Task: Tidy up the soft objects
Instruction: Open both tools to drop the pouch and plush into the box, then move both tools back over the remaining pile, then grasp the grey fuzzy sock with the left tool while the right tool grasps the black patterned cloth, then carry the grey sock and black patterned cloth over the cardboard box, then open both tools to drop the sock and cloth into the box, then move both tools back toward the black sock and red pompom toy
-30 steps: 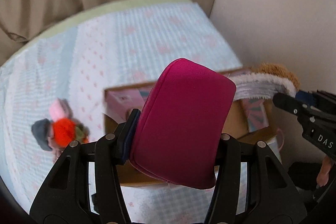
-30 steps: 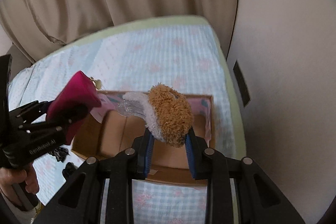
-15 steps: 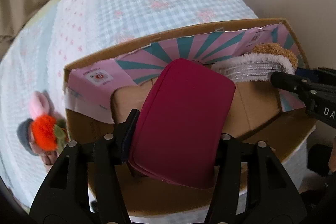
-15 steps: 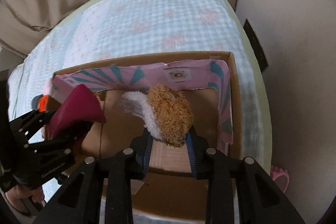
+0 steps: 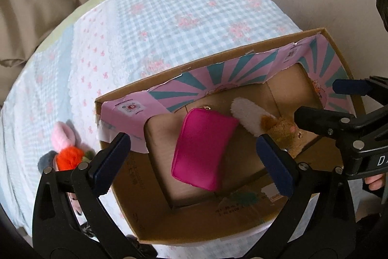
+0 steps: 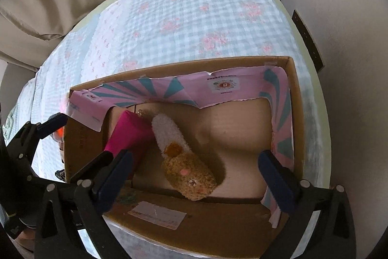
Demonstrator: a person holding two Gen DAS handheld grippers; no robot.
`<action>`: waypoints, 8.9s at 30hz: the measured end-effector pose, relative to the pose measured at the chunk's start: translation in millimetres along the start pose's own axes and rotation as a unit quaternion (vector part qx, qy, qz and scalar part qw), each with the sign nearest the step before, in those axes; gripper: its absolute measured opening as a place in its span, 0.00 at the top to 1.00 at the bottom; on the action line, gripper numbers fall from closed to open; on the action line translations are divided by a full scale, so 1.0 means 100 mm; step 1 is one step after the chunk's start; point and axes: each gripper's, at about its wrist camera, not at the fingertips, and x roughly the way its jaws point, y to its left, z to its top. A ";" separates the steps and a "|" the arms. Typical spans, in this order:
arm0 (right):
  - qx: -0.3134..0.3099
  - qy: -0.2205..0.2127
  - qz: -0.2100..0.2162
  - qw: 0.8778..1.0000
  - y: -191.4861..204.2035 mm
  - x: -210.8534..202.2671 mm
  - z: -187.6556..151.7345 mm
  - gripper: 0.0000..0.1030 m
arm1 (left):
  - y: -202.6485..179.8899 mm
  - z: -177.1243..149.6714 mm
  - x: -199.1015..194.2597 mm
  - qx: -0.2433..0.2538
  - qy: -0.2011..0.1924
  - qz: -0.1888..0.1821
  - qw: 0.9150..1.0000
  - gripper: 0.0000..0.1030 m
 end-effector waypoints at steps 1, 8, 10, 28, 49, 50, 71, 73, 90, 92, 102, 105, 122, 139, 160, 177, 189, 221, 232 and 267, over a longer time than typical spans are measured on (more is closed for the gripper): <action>-0.001 -0.003 0.000 1.000 0.01 -0.02 -0.01 0.01 | 0.00 0.00 -0.02 -0.001 -0.001 -0.001 1.000 0.00; -0.004 -0.019 -0.006 1.000 0.11 -0.25 -0.06 0.01 | 0.02 -0.06 -0.27 -0.005 -0.016 -0.012 1.000 0.00; -0.005 -0.029 -0.009 1.000 0.16 -0.39 -0.09 0.01 | 0.04 -0.09 -0.39 -0.008 -0.021 -0.014 1.000 0.00; -0.080 -0.216 -0.079 0.970 1.39 -2.41 -0.64 0.00 | 0.91 -0.80 -2.53 -0.117 -0.154 -0.014 0.981 0.00; -0.081 -0.287 -0.043 0.953 2.99 -2.61 -1.43 0.00 | 2.77 -2.25 -3.54 -0.220 -0.214 0.037 0.951 0.00; -0.081 -0.286 -0.043 0.954 3.05 -2.57 -1.43 0.00 | 2.85 -2.27 -3.52 -0.220 -0.213 0.036 0.951 0.00; -0.017 -0.140 -0.055 0.988 3.92 -0.38 -1.39 0.00 | 4.09 -1.90 -1.75 -0.193 -0.091 -0.051 0.976 0.00; -0.016 -0.119 -0.062 0.991 3.94 -0.12 -1.38 0.00 | 4.13 -1.82 -1.51 -0.186 -0.070 -0.059 0.978 0.00; -0.024 -0.004 -0.077 0.997 4.04 1.41 -1.35 0.00 | 4.00 -1.26 0.35 -0.156 0.050 -0.109 0.980 0.00; -0.020 0.002 -0.076 0.997 4.04 1.51 -1.37 0.00 | 3.96 -1.28 0.52 -0.155 0.063 -0.109 0.980 0.02; -0.061 0.007 -0.079 0.995 4.11 1.93 -1.38 0.08 | 3.82 -1.34 1.06 -0.172 0.097 -0.136 0.971 0.36; -0.074 0.004 -0.086 0.994 4.15 1.95 -1.39 0.20 | 3.75 -1.33 1.07 -0.161 0.092 -0.132 0.974 0.42; -0.057 -0.021 -0.070 0.996 4.01 1.67 -1.54 0.57 | 3.99 -1.52 0.74 -0.191 0.060 -0.126 0.972 0.60; -0.084 -0.100 -0.075 0.989 4.24 0.28 -1.31 0.57 | 4.34 -1.67 -0.64 -0.231 -0.005 -0.107 0.967 0.60; -0.119 -0.202 -0.049 0.971 4.19 -1.73 -1.28 0.57 | 3.73 -2.11 -2.77 -0.218 -0.093 -0.059 0.970 0.60; -0.090 -0.237 -0.060 0.965 2.81 -2.36 -1.10 0.57 | 2.23 -1.37 -2.84 -0.188 -0.117 -0.084 0.972 0.60; -0.050 -0.154 -0.085 0.983 1.33 -1.95 -0.56 0.57 | 0.85 -0.58 -1.90 -0.161 -0.048 -0.124 0.978 0.60; 0.026 0.020 -0.007 0.999 0.19 -0.13 0.30 0.00 | 0.00 -0.16 -0.03 -0.075 0.099 -0.080 0.989 0.00; 0.023 -0.005 -0.006 1.000 0.26 -0.34 0.27 0.00 | 0.17 -0.21 -0.24 -0.102 0.086 -0.091 0.987 0.00; -0.092 -0.200 -0.040 0.975 2.73 -2.50 -1.10 0.00 | 2.16 -1.78 -3.20 -0.168 -0.133 -0.019 0.977 0.00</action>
